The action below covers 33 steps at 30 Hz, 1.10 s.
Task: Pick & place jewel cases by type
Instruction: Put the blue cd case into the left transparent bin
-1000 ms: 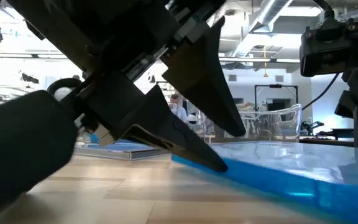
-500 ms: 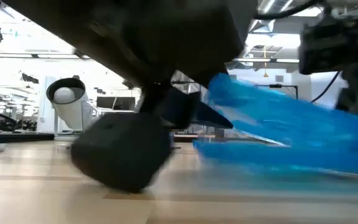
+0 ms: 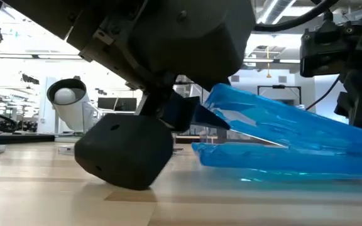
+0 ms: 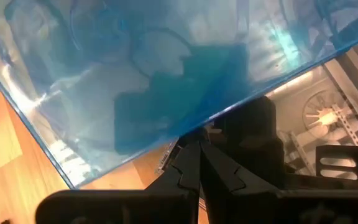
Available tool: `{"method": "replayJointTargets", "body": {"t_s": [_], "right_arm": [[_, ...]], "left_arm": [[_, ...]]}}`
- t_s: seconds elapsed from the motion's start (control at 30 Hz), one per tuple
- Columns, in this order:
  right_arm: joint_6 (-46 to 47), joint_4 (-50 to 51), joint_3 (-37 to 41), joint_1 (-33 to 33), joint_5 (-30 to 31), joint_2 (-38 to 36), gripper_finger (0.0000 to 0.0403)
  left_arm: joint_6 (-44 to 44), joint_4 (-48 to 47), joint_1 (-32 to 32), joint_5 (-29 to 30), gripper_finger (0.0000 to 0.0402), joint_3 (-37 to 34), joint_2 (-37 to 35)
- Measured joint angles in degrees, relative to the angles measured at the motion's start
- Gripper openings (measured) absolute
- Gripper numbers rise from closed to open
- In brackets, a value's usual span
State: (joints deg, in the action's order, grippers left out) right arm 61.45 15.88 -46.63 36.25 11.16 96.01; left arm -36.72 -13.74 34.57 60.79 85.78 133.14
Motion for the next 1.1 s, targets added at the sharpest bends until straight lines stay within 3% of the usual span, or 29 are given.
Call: {"method": "replayJointTargets", "body": {"t_s": [0.27, 0.53, 0.77, 0.97, 1.1], "right_arm": [[-0.57, 0.37, 0.00, -0.50, 2.03, 0.00, 0.0000], [-1.10, 0.38, 0.00, -1.16, 4.17, 0.00, 0.0000], [-1.49, 0.16, 0.00, -1.16, 4.40, 0.00, 0.0000], [-1.49, -0.25, 0.00, -1.15, 4.40, 0.00, 0.0000], [-2.55, -0.71, 0.01, -1.05, 4.42, 0.00, 0.0000]], "left_arm": [[8.62, -13.91, -0.01, -3.06, 0.0129, -0.29, -3.91], [29.15, -30.67, -0.83, -17.33, 0.0129, -0.35, -11.81], [41.67, -24.52, -3.37, -38.05, 0.0129, -0.97, -12.08], [47.92, -20.22, -5.84, -41.03, 0.0129, -2.95, -12.24], [50.95, -19.24, -8.10, -46.63, 0.0129, -3.48, -12.54]]}}
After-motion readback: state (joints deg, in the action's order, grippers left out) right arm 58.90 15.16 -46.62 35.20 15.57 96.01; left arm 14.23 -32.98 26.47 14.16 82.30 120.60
